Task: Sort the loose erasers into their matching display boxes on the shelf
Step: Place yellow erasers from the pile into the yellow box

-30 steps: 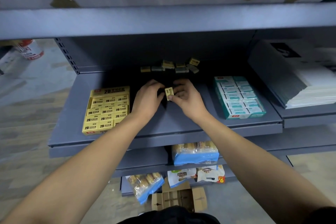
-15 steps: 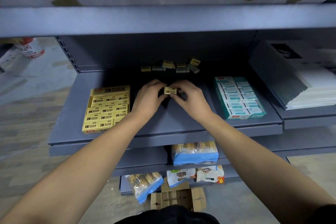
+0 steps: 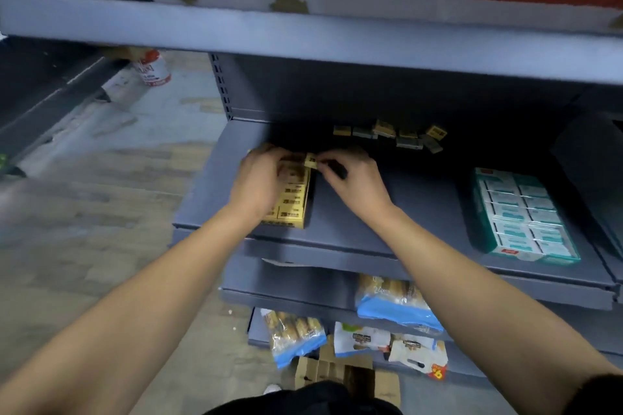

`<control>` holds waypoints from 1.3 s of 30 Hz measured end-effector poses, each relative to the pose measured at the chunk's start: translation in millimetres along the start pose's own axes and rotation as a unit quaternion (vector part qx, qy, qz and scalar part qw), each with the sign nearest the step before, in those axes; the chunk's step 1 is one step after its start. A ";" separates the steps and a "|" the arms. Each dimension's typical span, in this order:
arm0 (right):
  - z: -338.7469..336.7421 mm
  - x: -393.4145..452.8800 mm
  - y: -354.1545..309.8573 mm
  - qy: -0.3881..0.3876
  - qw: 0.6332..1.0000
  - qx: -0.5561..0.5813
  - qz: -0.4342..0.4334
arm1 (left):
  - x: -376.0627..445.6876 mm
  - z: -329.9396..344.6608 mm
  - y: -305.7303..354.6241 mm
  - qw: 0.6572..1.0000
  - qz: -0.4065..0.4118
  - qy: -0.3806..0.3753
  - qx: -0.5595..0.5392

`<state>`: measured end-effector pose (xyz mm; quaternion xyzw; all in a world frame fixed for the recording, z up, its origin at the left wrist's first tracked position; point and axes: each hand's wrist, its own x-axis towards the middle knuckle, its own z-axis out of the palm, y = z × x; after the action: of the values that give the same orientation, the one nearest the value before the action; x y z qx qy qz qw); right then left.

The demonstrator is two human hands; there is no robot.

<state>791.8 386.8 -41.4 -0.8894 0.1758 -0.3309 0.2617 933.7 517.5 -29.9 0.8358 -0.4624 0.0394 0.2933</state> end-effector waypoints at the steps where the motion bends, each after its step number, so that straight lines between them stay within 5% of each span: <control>1: 8.9 4.9 -6.2 -0.011 1.000 0.006 0.002 | -3.7 -7.2 -8.7 1.000 -0.009 0.002 0.002; 10: 74.8 32.0 -46.2 -0.100 0.995 0.013 0.007 | -34.1 -47.0 -66.2 0.993 -0.108 0.044 0.035; 23: 67.3 37.4 -52.3 -0.218 0.976 -0.009 0.013 | -21.9 -38.2 -52.0 0.995 -0.089 0.045 0.001; 26: 53.3 32.6 -44.9 -0.171 0.985 0.009 -0.009 | -9.3 -28.3 -33.9 0.998 -0.051 0.031 -0.002; 32: 6.7 8.6 -2.4 -0.043 0.994 -0.055 0.080 | 16.5 9.2 19.1 0.999 0.031 -0.009 0.019; 39: -23.3 -6.7 36.7 -0.005 0.989 -0.102 0.106 | 33.0 49.5 56.8 0.994 0.103 -0.047 0.008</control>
<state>766.0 352.6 -51.1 -0.8897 0.3002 -0.2771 0.2040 897.1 443.9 -33.9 0.7868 -0.5592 0.0334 0.2590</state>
